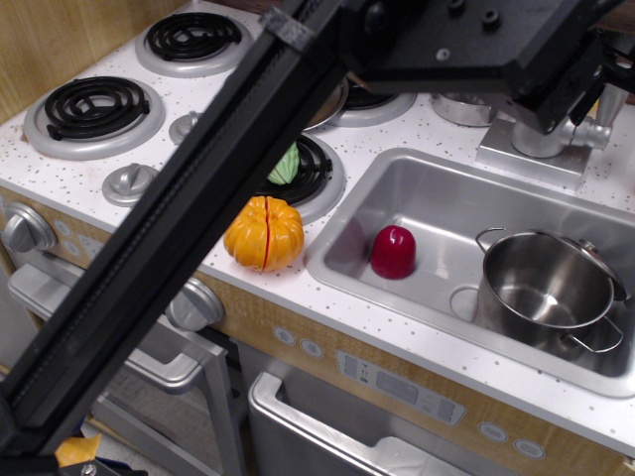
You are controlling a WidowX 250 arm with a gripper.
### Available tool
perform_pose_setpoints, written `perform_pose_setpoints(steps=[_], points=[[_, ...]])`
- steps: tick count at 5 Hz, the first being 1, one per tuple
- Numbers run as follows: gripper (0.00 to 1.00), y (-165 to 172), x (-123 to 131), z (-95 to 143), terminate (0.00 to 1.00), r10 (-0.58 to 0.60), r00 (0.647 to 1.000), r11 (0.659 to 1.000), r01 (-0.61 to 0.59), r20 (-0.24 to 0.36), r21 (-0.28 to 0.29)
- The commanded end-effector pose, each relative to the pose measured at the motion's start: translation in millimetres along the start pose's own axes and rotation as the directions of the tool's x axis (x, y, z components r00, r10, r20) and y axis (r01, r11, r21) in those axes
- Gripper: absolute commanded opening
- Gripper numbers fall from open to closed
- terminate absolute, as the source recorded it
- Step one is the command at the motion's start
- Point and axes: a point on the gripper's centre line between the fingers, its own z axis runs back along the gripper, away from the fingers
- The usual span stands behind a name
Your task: Turn lever vertical to front
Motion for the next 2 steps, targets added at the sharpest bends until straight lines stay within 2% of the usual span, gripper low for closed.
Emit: perform_pose_setpoints(steps=[1,2], points=[[1.00,0.0,0.0,0.0,0.00,0.000,1.000,1.000,0.000,0.000,0.000],[1.00,1.2,4.5,1.9,0.00,-0.010,0.998,0.999,0.008,0.069,0.031]])
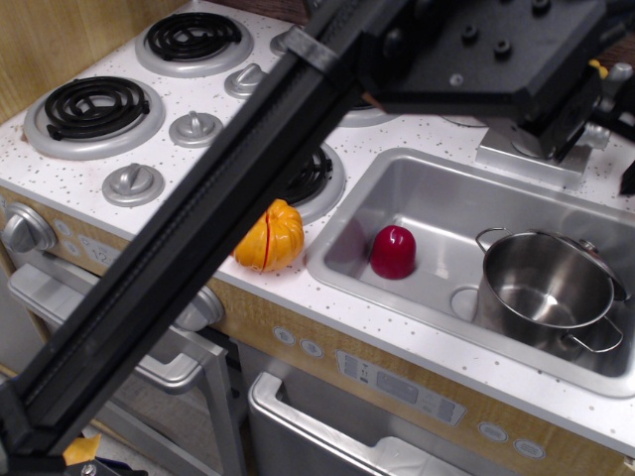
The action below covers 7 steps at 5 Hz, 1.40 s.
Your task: Turn lever vertical to front
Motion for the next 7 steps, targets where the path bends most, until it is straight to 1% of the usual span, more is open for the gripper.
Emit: perform_pose_setpoints(steps=[1,2,4,6,7], points=[[1.00,7.3,16.3,41.2,0.00,0.025,0.989,1.000,-0.025,0.149,-0.004],[1.00,11.5,19.6,51.6,0.00,0.056,0.977,0.998,-0.061,0.205,0.016],[1.00,17.7,25.5,67.9,0.00,0.075,0.963,0.996,-0.082,0.258,0.018],[1.00,28.3,40.9,81.4,0.00,0.066,0.948,0.996,-0.079,0.310,0.031],[1.00,27.9,45.7,86.3,0.00,0.072,0.942,0.996,-0.087,0.327,0.031]])
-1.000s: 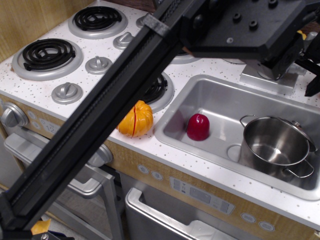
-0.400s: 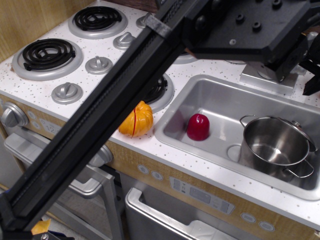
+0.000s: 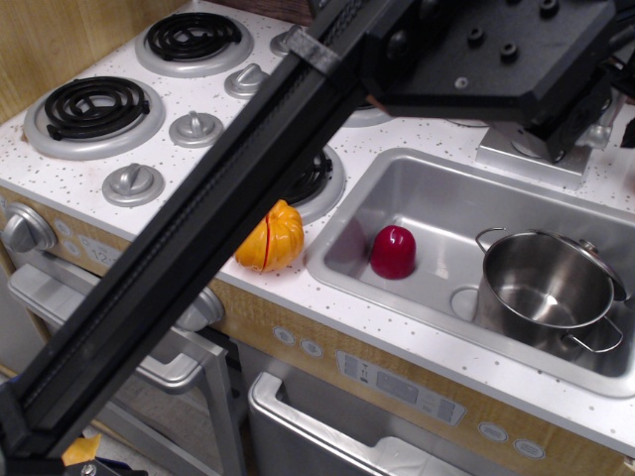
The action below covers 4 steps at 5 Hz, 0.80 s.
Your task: Turn lever vertical to front
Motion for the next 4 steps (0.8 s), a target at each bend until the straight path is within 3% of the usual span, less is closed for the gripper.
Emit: perform_pose_setpoints(steps=[1,4], points=[[1.00,16.8,31.2,45.7,0.00,0.017,0.980,0.999,-0.024,0.196,0.031],[1.00,24.1,47.5,39.4,0.00,0.021,0.978,1.000,-0.020,0.209,-0.007]])
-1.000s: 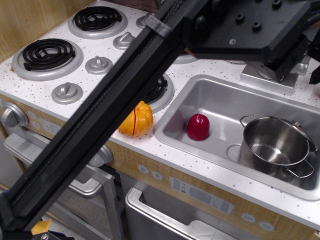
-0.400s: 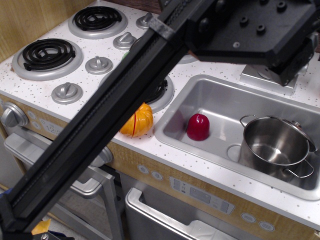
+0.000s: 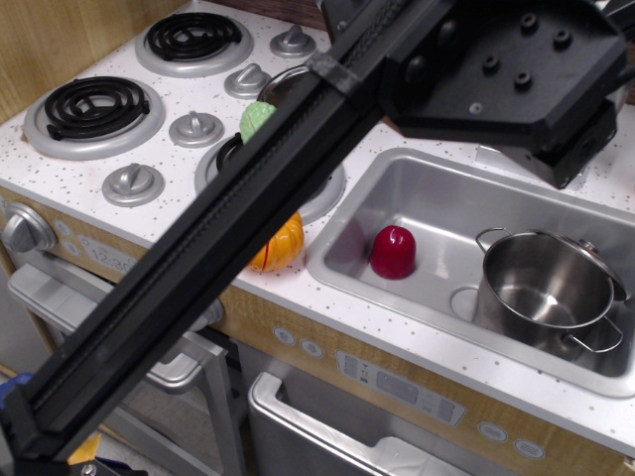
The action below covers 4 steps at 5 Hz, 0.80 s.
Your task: Turn lever vertical to front
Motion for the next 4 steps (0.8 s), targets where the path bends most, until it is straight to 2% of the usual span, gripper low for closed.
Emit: perform_pose_setpoints(steps=[1,2,4], points=[[1.00,18.7,22.5,24.2,0.00,0.038,0.996,0.999,-0.035,0.081,-0.034],[0.00,16.0,21.6,22.9,0.00,0.048,0.996,0.998,-0.045,0.073,-0.039],[0.00,8.5,3.0,33.2,0.00,0.086,0.995,0.996,-0.084,0.040,-0.042]])
